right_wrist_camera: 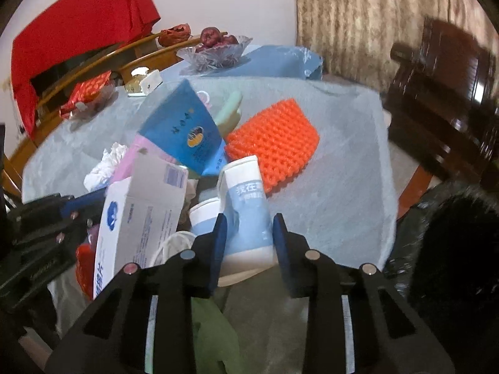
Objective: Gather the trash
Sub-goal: 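Grasp the white-and-blue tube with the right tool while the left tool grasps the pink mask, then carry the tube and mask over the black bin and open both tools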
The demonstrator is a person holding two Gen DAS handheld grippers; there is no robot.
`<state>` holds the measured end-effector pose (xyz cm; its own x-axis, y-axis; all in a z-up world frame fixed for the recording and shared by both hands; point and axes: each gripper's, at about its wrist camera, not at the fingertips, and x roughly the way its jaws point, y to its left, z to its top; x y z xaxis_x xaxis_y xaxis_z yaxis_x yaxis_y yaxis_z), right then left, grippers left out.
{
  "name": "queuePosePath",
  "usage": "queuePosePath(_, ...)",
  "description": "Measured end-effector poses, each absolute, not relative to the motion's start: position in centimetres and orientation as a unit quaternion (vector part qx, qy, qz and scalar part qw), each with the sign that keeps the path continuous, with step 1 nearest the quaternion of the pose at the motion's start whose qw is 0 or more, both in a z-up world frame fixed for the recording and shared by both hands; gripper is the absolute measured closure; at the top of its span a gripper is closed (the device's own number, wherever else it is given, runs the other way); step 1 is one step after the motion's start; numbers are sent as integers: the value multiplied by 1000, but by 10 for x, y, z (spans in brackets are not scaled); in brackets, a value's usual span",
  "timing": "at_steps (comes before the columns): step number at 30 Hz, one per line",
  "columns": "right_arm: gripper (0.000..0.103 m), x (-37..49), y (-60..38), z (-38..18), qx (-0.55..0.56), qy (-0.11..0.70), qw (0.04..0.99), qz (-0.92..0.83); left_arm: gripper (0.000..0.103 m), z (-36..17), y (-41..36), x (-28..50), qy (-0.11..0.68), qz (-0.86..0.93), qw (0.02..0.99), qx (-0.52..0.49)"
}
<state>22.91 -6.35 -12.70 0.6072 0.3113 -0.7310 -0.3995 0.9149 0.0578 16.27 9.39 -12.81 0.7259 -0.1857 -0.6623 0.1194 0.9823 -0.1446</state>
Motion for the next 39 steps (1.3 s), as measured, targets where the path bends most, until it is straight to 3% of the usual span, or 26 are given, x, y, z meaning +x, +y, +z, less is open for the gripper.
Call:
queuePosePath(3,75,221,-64,-116,-60,378,904,191,98,-119,98,157,347,-73,934,-50)
queuePosePath(17,76,202,-98,-57,-16,301,937,174,98,-43,96,135,257,-81,961,-57)
queuePosePath(29,76,155,-185,-25,4,266,959,98,98,-30,-2,137,258,-192,946,-41)
queuePosePath(39,76,120,-293,-45,27,282,959,-15,98,-38,-109,143,267,-287,920,-18)
